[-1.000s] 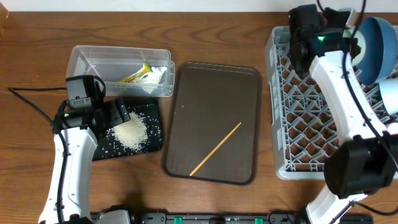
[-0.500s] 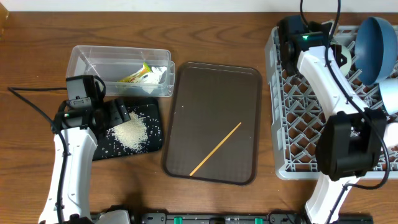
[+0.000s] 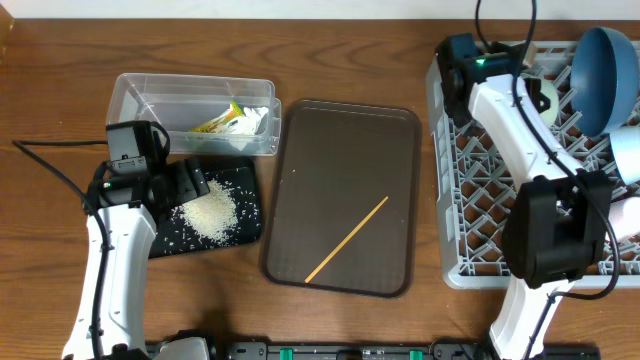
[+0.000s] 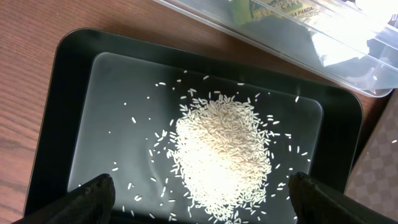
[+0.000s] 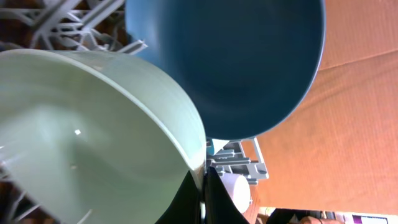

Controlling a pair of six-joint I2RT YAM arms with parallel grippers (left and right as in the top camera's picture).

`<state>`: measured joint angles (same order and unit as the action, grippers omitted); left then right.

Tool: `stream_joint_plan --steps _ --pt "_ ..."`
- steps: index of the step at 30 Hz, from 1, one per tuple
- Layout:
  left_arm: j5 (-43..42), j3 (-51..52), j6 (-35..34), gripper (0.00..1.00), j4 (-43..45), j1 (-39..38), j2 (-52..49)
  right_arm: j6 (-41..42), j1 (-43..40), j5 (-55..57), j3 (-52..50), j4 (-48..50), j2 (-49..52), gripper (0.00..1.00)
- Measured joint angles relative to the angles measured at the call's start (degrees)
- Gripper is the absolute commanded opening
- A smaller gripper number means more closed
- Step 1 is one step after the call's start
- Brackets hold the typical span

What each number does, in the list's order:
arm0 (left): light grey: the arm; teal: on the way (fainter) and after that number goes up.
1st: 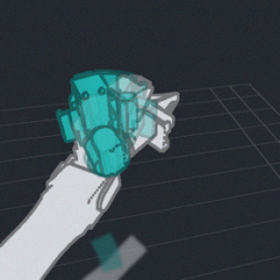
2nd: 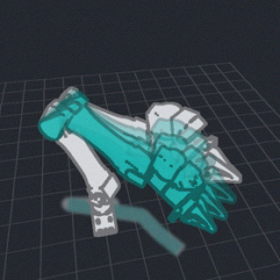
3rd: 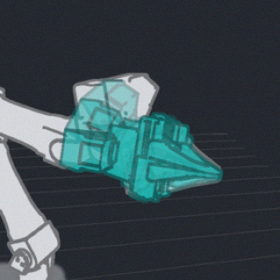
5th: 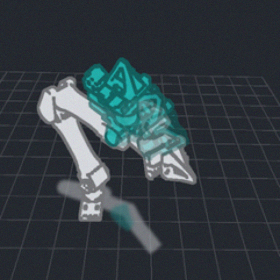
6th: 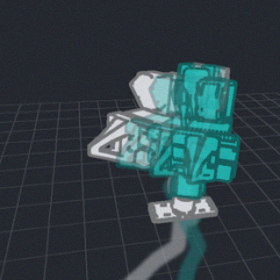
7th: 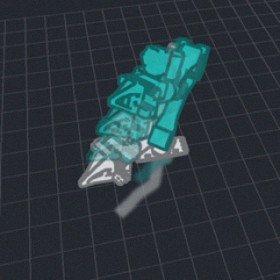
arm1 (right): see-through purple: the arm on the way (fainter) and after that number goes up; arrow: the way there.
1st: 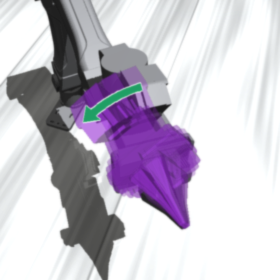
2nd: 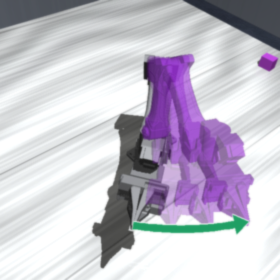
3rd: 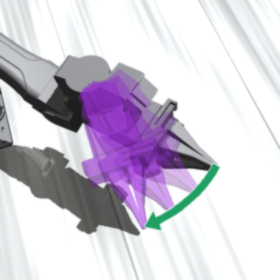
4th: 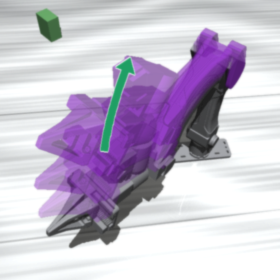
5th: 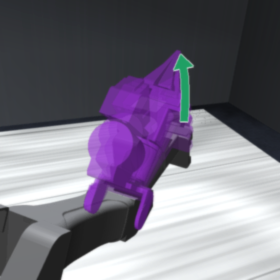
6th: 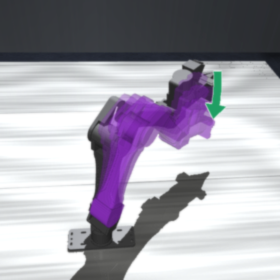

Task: Sort waste into correct bins and load items into the dishwasher rack
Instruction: 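Carry the green bowl right and place it in the dish rack, then move the right gripper to the wooden chopstick and grasp it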

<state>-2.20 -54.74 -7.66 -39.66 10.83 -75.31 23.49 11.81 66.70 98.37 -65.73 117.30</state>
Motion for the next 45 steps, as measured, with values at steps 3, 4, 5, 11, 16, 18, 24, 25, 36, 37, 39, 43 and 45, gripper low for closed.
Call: stream_joint_plan --steps 3,4,5,11,16,18,24,25,36,37,39,43,45 --pt "0.00 0.00 0.02 0.92 0.00 0.00 0.00 0.24 0.94 -0.79 0.00 -0.81 0.00 0.01" --pt "0.00 0.00 0.00 0.91 0.00 0.00 0.00 0.37 1.25 -1.20 0.00 -1.44 0.00 0.01" --pt "0.02 0.00 0.00 0.91 0.00 0.00 0.00 0.46 1.29 -1.42 0.00 -1.86 0.00 0.02" --pt "0.00 0.00 0.00 0.92 -0.02 0.00 0.00 1.44 2.82 -5.75 0.00 -6.51 0.00 0.13" --pt "0.00 0.00 0.00 0.91 -0.02 0.00 0.00 1.66 3.87 -14.91 -0.02 -7.96 0.02 0.31" --pt "0.00 0.00 0.02 0.91 -0.02 0.00 0.00 1.46 3.87 -17.55 -0.02 -8.28 0.00 0.39" --pt "0.00 0.00 0.00 0.91 -0.02 0.00 0.00 1.75 3.82 -24.52 -0.35 -8.02 -2.71 0.67" --pt "0.00 0.00 0.02 0.91 -0.02 0.00 0.00 1.90 3.82 -25.86 -0.46 -7.69 -4.39 0.73" --pt "0.00 0.00 0.02 0.92 -0.02 0.00 0.00 1.57 4.07 -57.07 -0.17 -5.27 -23.85 0.89" --pt "0.00 0.00 0.00 0.91 -0.02 0.00 0.00 1.64 4.44 -60.22 -0.17 -5.55 -23.85 0.92" --pt "0.00 0.00 0.02 0.91 -0.02 0.00 0.00 2.27 6.08 -66.42 -0.42 -6.25 -23.28 0.94" --pt "0.02 0.00 0.02 0.91 -0.02 0.00 0.00 5.86 12.68 -73.07 -2.95 -6.29 -22.45 0.99" --pt "0.02 0.00 0.02 0.91 0.00 0.00 0.00 8.31 15.80 -74.25 -5.07 -5.05 -22.29 0.99"
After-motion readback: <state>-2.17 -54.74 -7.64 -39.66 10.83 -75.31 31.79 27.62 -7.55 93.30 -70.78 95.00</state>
